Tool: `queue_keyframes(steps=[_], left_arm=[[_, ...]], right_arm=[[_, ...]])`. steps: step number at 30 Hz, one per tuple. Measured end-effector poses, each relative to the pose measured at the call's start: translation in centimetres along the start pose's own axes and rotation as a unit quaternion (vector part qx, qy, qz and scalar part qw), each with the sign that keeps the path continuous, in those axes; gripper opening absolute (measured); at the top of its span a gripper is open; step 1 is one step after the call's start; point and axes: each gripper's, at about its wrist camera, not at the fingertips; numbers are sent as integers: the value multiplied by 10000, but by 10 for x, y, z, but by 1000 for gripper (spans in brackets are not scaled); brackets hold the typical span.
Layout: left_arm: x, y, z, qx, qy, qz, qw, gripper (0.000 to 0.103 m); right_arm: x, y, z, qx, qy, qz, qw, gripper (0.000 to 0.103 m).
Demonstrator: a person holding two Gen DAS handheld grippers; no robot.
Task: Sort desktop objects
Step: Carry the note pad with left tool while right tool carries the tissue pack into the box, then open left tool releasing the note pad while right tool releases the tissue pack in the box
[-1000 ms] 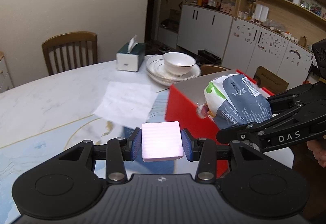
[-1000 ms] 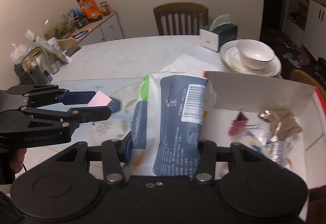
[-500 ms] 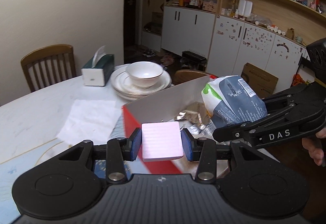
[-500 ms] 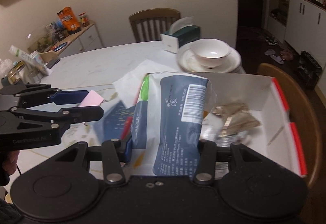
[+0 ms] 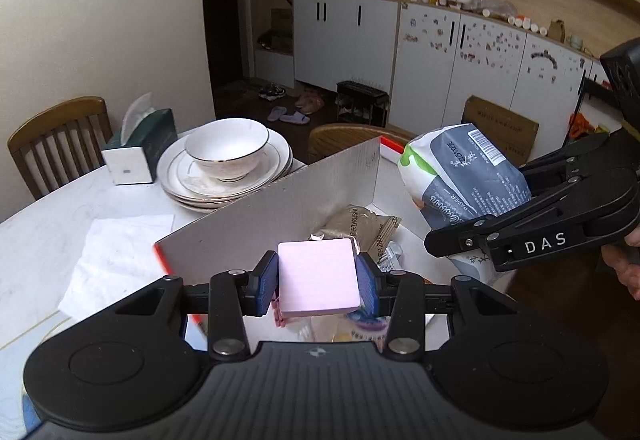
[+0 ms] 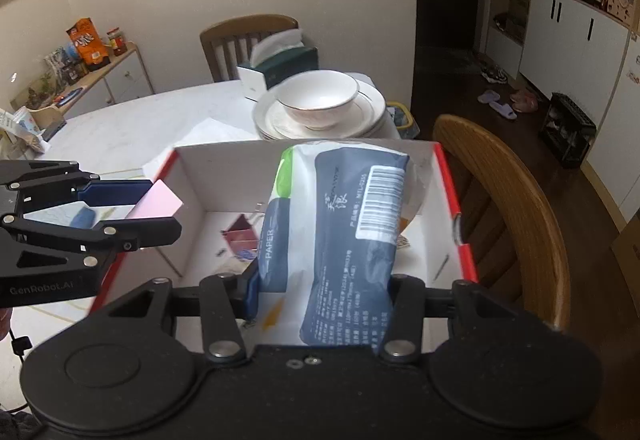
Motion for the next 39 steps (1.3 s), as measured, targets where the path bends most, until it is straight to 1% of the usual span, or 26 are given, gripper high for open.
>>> queue_keyframes(steps=[5,10,15,24,30,37,38,39], left_arm=[[-4,25,6,-14,92,-99,9999,41],[-5,48,7,-54,125,-328,9994,41],[-9,65,10,-48,193,-496,9986,41],[-11,98,4,-48,114,-1028,9946,41],[-11,109,5,-45,141,-1345,9908,41],[-13,113,9,-23,238,-1425,9895,41],[-12,113,10,-15,251,-1423,9895,42],[-12,112,10,-19,266,-1418,9895,42]], right_arm=[[-1,16,11,-24,-35,-158,9999,46],[2,34,13,-84,-160,-428,9989,46],[6,44,16,-97,-206,-564,9981,46],[14,54,19,-182,-234,-837,9961,46],[21,57,24,-175,-186,-897,9956,48],[24,53,24,-186,-235,-839,9960,52],[24,52,25,-186,-244,-837,9960,53],[24,51,24,-184,-260,-829,9960,57]])
Point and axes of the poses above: each gripper's, at about its wrist camera, not at the fingertips, and y roughly the way its jaws point, z to its right, x to its underside, and after that the axes turned 5 degrees about -y, right-handed
